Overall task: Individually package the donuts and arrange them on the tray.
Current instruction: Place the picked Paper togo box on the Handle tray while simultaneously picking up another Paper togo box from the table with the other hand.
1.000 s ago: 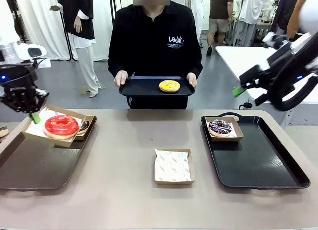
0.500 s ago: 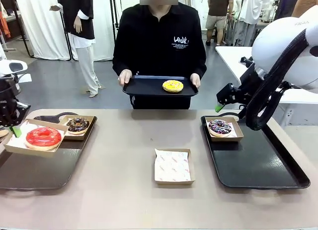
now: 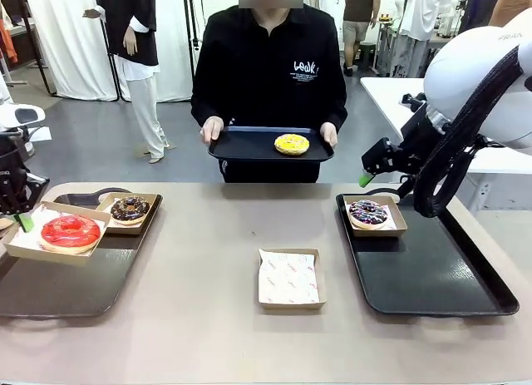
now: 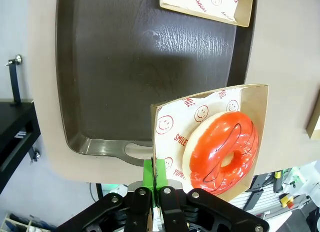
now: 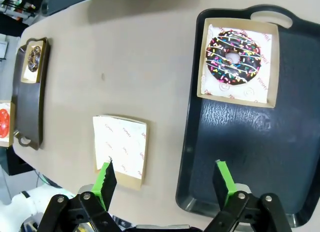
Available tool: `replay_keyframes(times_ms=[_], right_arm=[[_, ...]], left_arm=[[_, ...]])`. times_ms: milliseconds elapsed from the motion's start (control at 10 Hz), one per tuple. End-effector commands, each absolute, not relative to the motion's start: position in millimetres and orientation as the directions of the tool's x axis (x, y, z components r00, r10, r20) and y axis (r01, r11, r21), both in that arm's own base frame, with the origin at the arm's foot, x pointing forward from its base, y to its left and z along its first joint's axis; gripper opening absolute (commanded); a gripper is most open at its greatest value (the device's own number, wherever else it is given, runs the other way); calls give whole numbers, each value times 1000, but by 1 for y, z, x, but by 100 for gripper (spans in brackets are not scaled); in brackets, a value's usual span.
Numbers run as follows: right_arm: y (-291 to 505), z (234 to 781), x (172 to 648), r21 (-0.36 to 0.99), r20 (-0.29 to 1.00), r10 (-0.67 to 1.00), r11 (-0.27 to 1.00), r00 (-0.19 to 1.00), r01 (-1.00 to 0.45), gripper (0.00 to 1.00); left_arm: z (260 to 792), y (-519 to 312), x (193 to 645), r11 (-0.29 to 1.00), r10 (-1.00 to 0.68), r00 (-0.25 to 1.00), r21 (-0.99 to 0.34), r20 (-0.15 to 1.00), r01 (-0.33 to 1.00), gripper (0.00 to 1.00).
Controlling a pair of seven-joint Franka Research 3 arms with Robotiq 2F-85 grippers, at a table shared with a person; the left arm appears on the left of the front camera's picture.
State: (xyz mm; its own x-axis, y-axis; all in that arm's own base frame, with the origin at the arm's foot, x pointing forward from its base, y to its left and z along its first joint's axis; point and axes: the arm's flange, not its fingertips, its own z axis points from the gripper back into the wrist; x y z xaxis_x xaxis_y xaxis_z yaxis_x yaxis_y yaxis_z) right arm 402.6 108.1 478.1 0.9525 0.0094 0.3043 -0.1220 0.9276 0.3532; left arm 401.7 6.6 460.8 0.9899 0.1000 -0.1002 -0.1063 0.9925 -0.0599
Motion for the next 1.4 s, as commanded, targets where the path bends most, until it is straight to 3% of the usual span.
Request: replay_keyframes(times_ms=[0,400,700,1300], right_arm=[[109,478,402,340,309,1,934,951,-111,100],[108,478,403,355,304,9,927,953,-122,100],[174,462,393,204,254,97,967,962,-152,100],[253,400,388,67,101,130,988,986,-137,100]], left_arm=[[464,5,400,992,97,991,-67,-93,-104,1],[464,5,400,992,97,991,-67,-93,-104,1],[454,21,409,997,66,995,-46,-72,-70,1],[411,36,416,999,42,999,21,4,-42,1]])
